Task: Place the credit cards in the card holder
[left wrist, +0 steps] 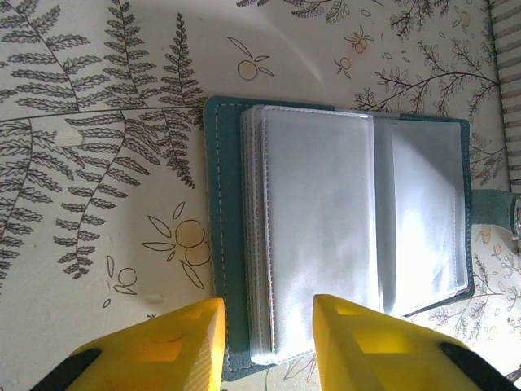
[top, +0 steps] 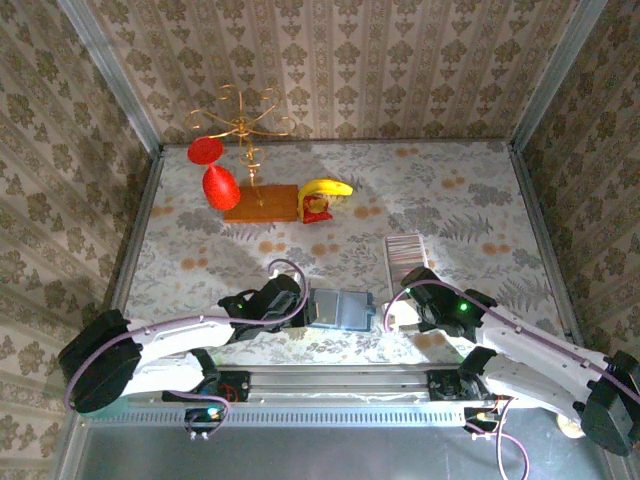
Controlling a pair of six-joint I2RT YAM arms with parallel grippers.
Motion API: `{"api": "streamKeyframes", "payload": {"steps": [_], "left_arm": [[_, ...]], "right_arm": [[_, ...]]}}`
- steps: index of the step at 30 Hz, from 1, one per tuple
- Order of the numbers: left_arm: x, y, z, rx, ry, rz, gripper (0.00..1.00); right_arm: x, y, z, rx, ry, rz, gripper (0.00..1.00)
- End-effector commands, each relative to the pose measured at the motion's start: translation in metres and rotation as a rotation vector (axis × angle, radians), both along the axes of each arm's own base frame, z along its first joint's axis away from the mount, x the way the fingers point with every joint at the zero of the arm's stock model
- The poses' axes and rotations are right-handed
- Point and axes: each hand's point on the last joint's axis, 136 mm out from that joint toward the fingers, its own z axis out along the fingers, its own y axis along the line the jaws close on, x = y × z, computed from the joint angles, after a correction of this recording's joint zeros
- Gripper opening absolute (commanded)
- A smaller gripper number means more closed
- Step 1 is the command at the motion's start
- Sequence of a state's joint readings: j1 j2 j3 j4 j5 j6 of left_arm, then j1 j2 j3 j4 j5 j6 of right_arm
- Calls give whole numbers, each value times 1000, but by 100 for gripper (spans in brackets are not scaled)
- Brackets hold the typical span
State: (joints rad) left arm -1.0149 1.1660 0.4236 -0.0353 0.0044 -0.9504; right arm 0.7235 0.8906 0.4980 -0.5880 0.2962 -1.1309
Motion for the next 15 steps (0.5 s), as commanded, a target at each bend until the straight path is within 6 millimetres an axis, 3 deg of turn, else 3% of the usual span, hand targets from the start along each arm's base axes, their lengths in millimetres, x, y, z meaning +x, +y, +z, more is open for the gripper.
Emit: {"api": "streamKeyframes", "payload": {"steps": [1, 15], "left_arm": [[-1, -4, 0, -11, 12, 4, 34], [-2, -8, -1, -7, 17, -7, 31]], "right_arm": [[13, 1, 25, 7, -77, -9, 25], [7, -1, 32, 13, -67, 1, 18]]}}
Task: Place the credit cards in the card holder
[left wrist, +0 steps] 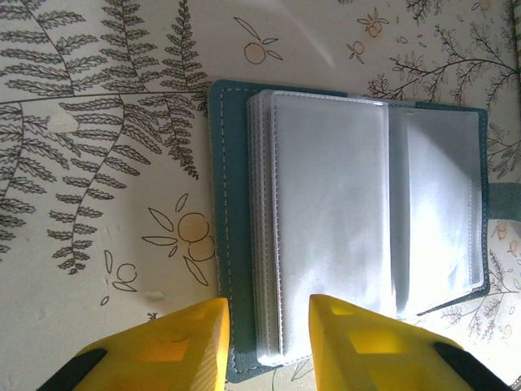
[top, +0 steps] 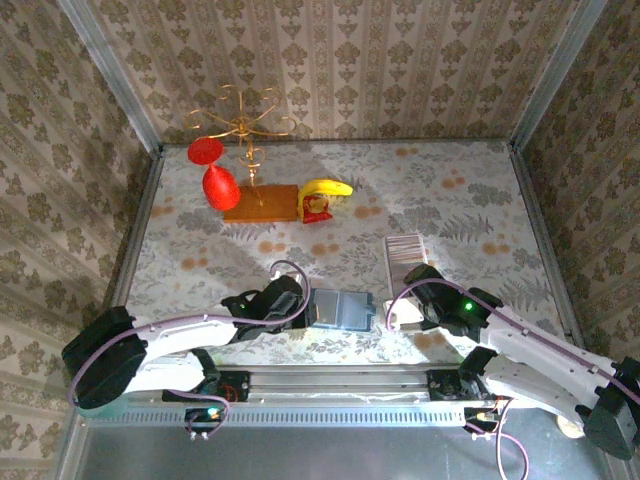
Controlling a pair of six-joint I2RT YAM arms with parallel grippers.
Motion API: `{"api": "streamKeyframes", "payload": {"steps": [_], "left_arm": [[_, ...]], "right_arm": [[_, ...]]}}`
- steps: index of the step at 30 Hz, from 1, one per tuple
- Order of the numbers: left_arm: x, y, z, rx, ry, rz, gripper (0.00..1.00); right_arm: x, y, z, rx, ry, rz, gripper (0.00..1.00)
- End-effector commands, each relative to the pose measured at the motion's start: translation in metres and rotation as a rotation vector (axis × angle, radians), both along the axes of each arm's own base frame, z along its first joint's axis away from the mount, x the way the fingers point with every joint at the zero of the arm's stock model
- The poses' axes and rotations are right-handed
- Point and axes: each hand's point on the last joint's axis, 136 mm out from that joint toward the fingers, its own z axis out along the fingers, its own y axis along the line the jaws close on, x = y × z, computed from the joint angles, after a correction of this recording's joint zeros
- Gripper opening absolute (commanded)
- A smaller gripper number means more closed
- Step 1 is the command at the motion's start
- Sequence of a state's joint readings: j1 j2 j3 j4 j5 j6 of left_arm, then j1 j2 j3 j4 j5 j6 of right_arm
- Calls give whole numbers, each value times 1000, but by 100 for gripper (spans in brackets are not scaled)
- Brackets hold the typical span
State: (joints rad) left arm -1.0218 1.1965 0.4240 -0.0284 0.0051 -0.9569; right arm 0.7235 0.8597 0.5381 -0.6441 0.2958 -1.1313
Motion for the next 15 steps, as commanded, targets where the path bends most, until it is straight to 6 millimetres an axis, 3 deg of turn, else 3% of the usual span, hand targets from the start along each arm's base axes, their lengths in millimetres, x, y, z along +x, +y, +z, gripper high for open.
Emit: {"api": "streamKeyframes", "payload": {"steps": [1, 6, 15], "left_arm": [[1, -8, 7, -23, 0, -3, 31], [1, -9, 8, -19, -3, -9, 31], [1, -10, 10, -20, -7, -14, 31]], "right_arm": [[7, -1, 18, 0, -52, 3, 17], [-8, -3, 20, 15, 11, 8, 11], [-53, 0, 30, 127, 219, -10, 0]]}}
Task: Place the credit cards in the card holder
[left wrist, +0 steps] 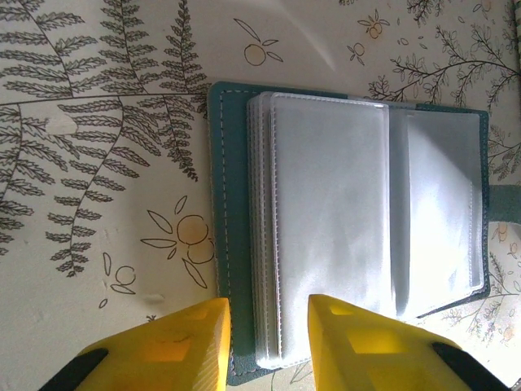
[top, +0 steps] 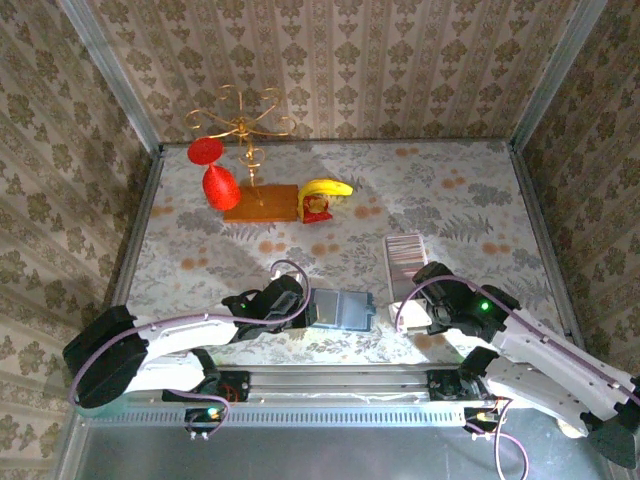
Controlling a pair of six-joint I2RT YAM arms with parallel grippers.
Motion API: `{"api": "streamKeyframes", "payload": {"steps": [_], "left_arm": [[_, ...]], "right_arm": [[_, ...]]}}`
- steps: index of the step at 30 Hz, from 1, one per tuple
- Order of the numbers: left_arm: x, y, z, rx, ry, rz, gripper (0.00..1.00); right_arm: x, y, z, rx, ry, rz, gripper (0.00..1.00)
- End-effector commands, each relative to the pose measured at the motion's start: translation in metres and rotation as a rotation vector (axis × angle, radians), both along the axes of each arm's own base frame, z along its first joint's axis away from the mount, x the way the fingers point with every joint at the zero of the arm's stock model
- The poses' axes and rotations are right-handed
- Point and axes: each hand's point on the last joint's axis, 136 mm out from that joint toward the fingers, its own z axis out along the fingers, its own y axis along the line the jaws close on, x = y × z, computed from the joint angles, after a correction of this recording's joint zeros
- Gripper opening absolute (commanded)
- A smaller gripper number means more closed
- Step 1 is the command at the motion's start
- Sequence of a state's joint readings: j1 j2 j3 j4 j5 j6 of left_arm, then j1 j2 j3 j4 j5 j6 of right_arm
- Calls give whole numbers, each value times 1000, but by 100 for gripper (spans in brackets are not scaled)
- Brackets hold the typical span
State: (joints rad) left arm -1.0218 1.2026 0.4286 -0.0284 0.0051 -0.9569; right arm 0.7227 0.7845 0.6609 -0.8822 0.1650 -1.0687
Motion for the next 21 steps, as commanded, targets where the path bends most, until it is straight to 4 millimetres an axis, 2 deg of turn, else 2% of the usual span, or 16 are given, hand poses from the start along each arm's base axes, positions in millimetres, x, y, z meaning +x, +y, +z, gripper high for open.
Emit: {"api": "streamKeyframes", "payload": {"steps": [1, 4, 6, 8, 10, 12, 14, 16, 18, 21], "left_arm": [[1, -9, 11, -20, -9, -13, 31], [1, -7, 15, -18, -16, -12, 31], [2, -6, 20, -23, -30, -12, 31], [4, -3, 24, -20, -44, -1, 32], [6, 0, 25, -15, -52, 9, 32], [7, 1, 26, -15, -59, 21, 32], [9, 3, 28, -11, -72, 30, 32], [12, 6, 29, 2, -78, 47, 33], [14, 10, 29, 14, -82, 66, 33], [16, 13, 27, 13, -81, 86, 33]], "right_arm": [[-27, -2, 4, 44, 133, -23, 0], [-28, 7, 23, 134, 154, -92, 0], [-18, 21, 49, 271, 137, -200, 0], [-8, 41, 78, 475, 153, -333, 0], [3, 61, 99, 691, 197, -474, 0], [19, 75, 110, 904, 261, -683, 0], [34, 86, 108, 1078, 386, -940, 0], [38, 106, 98, 1170, 569, -1093, 0], [37, 128, 79, 1198, 762, -1216, 0], [39, 137, 41, 1154, 896, -1448, 0]]}}
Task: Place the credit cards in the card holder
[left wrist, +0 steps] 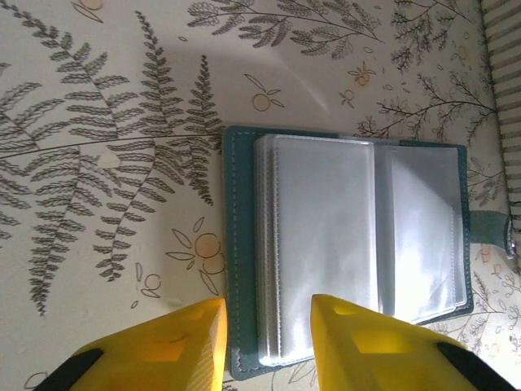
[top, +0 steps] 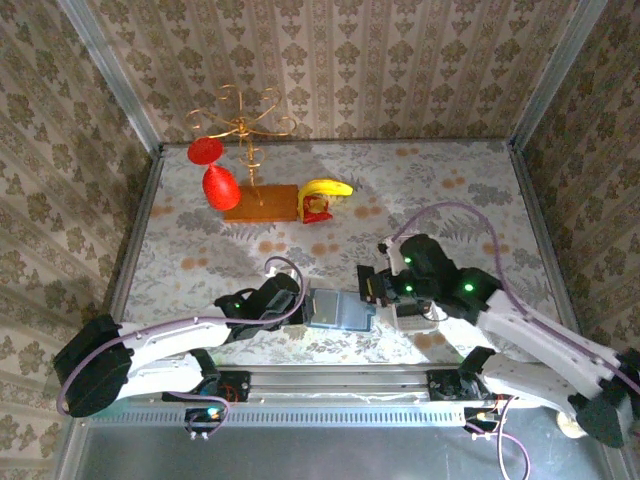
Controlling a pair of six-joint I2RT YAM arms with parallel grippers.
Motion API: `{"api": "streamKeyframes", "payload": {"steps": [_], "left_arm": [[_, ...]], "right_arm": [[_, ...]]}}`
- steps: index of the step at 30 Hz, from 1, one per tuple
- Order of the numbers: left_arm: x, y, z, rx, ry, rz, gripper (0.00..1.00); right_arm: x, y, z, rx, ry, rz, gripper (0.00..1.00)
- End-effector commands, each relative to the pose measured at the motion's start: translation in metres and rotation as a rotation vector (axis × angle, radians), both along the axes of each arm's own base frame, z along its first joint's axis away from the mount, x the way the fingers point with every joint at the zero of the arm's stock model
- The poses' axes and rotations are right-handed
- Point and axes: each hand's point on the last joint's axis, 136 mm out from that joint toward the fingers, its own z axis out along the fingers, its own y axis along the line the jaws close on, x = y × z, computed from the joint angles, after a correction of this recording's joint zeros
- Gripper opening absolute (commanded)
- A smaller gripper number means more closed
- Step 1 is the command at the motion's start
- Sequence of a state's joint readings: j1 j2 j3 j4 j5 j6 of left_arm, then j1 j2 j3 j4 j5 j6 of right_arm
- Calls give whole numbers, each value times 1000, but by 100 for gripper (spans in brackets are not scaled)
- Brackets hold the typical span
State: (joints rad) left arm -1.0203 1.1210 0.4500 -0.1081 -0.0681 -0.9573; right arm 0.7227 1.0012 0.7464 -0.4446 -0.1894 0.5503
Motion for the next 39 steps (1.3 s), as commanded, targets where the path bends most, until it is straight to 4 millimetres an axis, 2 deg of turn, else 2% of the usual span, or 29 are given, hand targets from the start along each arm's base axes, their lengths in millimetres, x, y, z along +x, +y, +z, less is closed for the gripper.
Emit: {"api": "streamKeyframes", "payload": {"steps": [1, 5, 8, 13, 16, 24, 28, 29, 39], "left_arm": [[7, 4, 6, 2, -18, 39, 33], [8, 1, 4, -9, -1, 30, 32], [7, -6, 3, -25, 4, 7, 32], [6, -12, -1, -22, 20, -17, 31], [6, -11, -4, -10, 25, -16, 31], [5, -13, -9, -2, 42, -23, 30], [5, -13, -10, -12, 40, -16, 30], [5, -13, -10, -11, 41, -17, 29], [4, -11, -14, -1, 49, -10, 26]], "right_arm": [[1, 25, -14, 226, 313, -226, 0], [5, 40, -38, 236, 359, -253, 0], [8, 43, -58, 215, 397, -277, 0], [12, 47, -77, 191, 422, -290, 0], [14, 47, -82, 172, 421, -287, 0], [11, 32, -100, 71, 411, -303, 0], [12, 36, -101, 84, 415, -292, 0], [11, 36, -110, 61, 432, -295, 0], [12, 39, -115, 86, 440, -304, 0]]}}
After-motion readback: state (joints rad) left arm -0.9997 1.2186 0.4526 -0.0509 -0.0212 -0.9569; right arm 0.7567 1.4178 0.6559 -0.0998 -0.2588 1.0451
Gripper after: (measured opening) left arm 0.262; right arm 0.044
